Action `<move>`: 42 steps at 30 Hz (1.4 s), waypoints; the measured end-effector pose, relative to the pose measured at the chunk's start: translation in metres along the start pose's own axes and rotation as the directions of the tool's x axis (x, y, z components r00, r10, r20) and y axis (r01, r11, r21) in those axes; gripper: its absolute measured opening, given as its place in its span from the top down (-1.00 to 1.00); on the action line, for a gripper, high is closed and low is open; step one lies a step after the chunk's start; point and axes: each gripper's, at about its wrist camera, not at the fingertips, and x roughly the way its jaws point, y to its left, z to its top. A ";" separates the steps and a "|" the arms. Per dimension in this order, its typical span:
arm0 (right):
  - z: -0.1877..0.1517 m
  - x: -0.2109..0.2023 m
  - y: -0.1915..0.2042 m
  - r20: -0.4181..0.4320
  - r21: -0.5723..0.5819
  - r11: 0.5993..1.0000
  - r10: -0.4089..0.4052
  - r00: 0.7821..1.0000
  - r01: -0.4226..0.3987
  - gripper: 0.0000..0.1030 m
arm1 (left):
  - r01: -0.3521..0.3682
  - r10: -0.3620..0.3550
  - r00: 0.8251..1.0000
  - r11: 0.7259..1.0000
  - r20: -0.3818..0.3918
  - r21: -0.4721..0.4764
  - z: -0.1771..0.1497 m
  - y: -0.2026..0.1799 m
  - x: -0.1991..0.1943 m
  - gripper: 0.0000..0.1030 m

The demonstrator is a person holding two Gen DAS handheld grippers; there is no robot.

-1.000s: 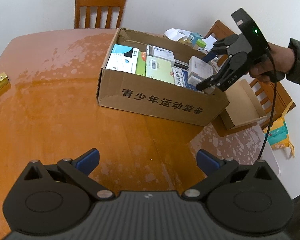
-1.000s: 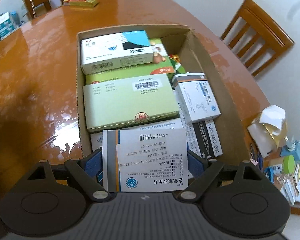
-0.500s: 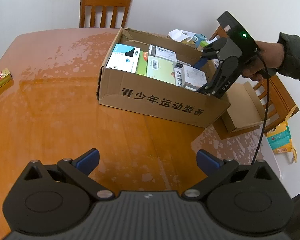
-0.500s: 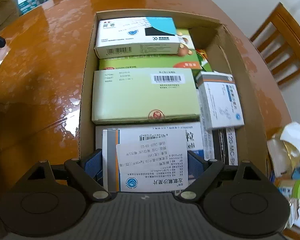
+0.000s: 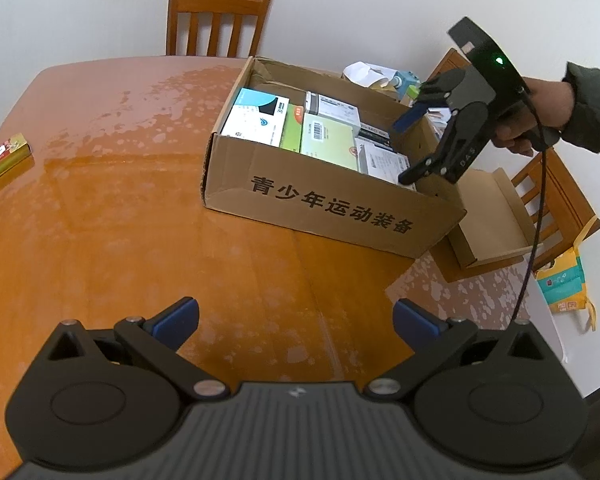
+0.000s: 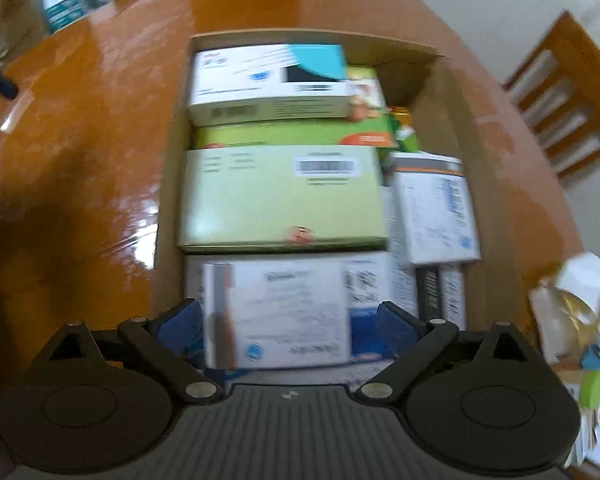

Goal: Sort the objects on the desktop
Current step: 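Lower the white medicine box into the cardboard box and open the right gripper, then withdraw the right gripper from the cardboard box toward the red-and-gold box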

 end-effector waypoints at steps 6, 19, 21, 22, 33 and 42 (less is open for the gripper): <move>-0.014 -0.002 -0.013 -0.049 -0.030 0.988 -0.155 0.987 0.153 -0.90 | 0.007 -0.007 1.000 1.000 -0.003 0.009 0.000 0.002 0.000 -0.99; -0.015 0.014 0.002 -0.062 -0.126 0.968 -0.227 0.972 0.218 -0.95 | 0.015 -0.015 1.000 1.000 -0.006 0.014 0.001 0.001 -0.001 -0.99; -0.012 0.015 0.006 -0.055 -0.129 0.970 -0.216 0.975 0.208 -0.96 | 0.014 -0.014 1.000 1.000 -0.006 0.011 0.001 0.002 -0.001 -0.99; -0.011 0.016 0.009 -0.055 -0.143 0.967 -0.221 0.974 0.212 -0.96 | 0.014 -0.014 1.000 1.000 -0.005 0.010 0.001 0.002 -0.001 -0.99; -0.004 -0.006 -0.012 -0.006 -0.058 0.967 -0.249 0.968 0.248 -1.00 | 0.009 -0.009 1.000 1.000 -0.002 0.005 -0.001 0.004 -0.004 -0.99; 0.006 0.021 -0.019 -0.016 -0.069 0.953 -0.297 0.955 0.295 -1.00 | 0.004 -0.004 1.000 1.000 0.004 -0.003 -0.004 0.009 -0.009 -0.99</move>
